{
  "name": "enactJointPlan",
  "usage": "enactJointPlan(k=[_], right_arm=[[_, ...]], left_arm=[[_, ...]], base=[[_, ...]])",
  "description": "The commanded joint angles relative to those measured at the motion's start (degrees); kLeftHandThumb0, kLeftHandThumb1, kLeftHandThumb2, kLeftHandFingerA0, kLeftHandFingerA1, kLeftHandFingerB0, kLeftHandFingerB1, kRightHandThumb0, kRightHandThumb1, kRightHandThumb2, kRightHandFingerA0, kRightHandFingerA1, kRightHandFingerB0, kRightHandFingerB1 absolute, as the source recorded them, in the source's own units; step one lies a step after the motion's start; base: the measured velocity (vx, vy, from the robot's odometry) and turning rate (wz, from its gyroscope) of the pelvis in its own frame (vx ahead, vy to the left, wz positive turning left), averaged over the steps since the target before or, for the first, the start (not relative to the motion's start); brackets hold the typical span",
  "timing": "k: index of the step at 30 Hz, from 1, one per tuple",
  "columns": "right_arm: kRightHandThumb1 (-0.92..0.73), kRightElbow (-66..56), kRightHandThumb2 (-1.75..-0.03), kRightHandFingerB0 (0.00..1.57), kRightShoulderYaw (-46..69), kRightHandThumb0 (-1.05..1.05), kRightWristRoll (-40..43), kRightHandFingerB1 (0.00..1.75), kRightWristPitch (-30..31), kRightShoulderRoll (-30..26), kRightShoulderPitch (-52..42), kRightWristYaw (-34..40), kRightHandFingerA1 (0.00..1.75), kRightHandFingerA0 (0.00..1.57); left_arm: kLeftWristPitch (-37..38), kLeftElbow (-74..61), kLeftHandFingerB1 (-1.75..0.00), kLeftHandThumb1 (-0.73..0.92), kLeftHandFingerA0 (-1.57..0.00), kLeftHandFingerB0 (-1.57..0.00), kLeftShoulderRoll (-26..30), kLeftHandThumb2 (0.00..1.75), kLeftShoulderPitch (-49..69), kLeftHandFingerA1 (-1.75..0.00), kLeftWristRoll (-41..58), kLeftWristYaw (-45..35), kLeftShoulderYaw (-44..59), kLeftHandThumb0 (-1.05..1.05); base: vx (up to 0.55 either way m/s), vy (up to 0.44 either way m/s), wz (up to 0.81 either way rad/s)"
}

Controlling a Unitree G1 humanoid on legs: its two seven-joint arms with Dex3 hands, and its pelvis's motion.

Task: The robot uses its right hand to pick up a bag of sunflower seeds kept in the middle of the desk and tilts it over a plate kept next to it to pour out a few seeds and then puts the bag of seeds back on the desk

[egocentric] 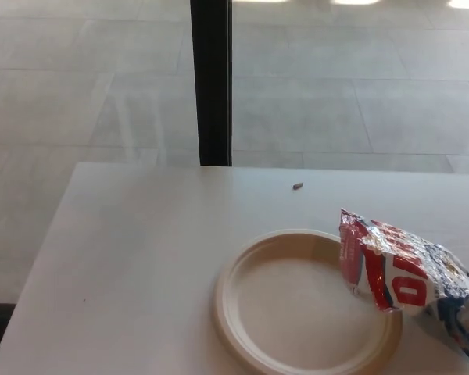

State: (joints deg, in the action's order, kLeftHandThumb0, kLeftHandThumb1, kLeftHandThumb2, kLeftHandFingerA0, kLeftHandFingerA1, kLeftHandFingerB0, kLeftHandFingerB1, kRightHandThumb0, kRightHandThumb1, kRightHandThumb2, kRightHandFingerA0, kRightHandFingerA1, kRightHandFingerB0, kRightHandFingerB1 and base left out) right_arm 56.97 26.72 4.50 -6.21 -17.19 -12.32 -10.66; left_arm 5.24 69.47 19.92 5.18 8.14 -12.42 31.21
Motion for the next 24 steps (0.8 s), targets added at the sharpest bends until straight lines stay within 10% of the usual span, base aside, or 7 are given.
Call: enactJointPlan(k=[1,3,10,14,16,18,24], right_arm=[[-0.51,2.07,-1.04,0.0,10.73,-0.35,13.36,0.51,2.03,-0.86,1.95,-3.02,0.53,0.01],[-0.7,3.3,-0.62,0.08,13.84,-0.58,14.65,0.3,2.86,-1.34,2.83,-0.17,0.49,0.06],[-0.55,6.15,-0.84,0.02,25.32,-0.79,20.33,0.04,2.26,-5.42,8.68,5.53,0.08,0.0],[-0.54,4.19,-0.86,0.05,26.51,-0.81,19.25,0.27,0.6,-8.5,12.75,5.34,0.05,0.0],[-0.16,2.95,-0.84,0.15,26.44,-0.4,18.54,0.54,0.58,-9.48,14.38,5.9,0.52,0.05],[-0.59,-0.99,-0.87,0.04,25.2,-0.88,17.71,0.1,-1.38,-10.14,15.99,3.79,0.0,0.0],[-0.5,-24.11,-0.88,0.11,17.31,-0.82,15.27,0.52,0.11,-9.59,20.06,1.92,0.59,0.15]], left_arm=[[3.32,2.66,-0.35,0.63,-0.39,-0.37,1.74,0.6,-0.67,-0.52,5.64,-4.26,3.99,-0.76],[3.3,2.86,-0.36,0.63,-0.39,-0.36,1.57,0.59,-0.79,-0.53,6.03,-4.46,4.77,-0.75],[4.1,2.35,-0.33,0.66,-0.4,-0.31,2.06,0.6,-0.73,-0.52,6.38,-4.85,5.88,-0.75],[4.3,2.22,-0.35,0.67,-0.39,-0.32,1.91,0.61,-1.18,-0.52,7.65,-6.33,7.25,-0.74],[4.68,2.09,-0.33,0.66,-0.44,-0.35,1.83,0.61,-1.28,-0.49,7.5,-6.58,7.2,-0.74],[4.92,2.28,-0.35,0.67,-0.42,-0.33,1.85,0.61,-1.66,-0.53,7.54,-6.58,7.1,-0.74],[4.85,2.77,-0.35,0.65,-0.43,-0.35,2.16,0.6,-1.84,-0.55,8.04,-6.79,6.8,-0.72]], base=[[0.0,0.0,0.0],[0.0,0.0,0.0],[0.0,0.0,0.0],[0.0,0.0,0.0],[0.0,0.0,0.0],[0.0,0.0,0.0],[0.0,0.0,0.0]])
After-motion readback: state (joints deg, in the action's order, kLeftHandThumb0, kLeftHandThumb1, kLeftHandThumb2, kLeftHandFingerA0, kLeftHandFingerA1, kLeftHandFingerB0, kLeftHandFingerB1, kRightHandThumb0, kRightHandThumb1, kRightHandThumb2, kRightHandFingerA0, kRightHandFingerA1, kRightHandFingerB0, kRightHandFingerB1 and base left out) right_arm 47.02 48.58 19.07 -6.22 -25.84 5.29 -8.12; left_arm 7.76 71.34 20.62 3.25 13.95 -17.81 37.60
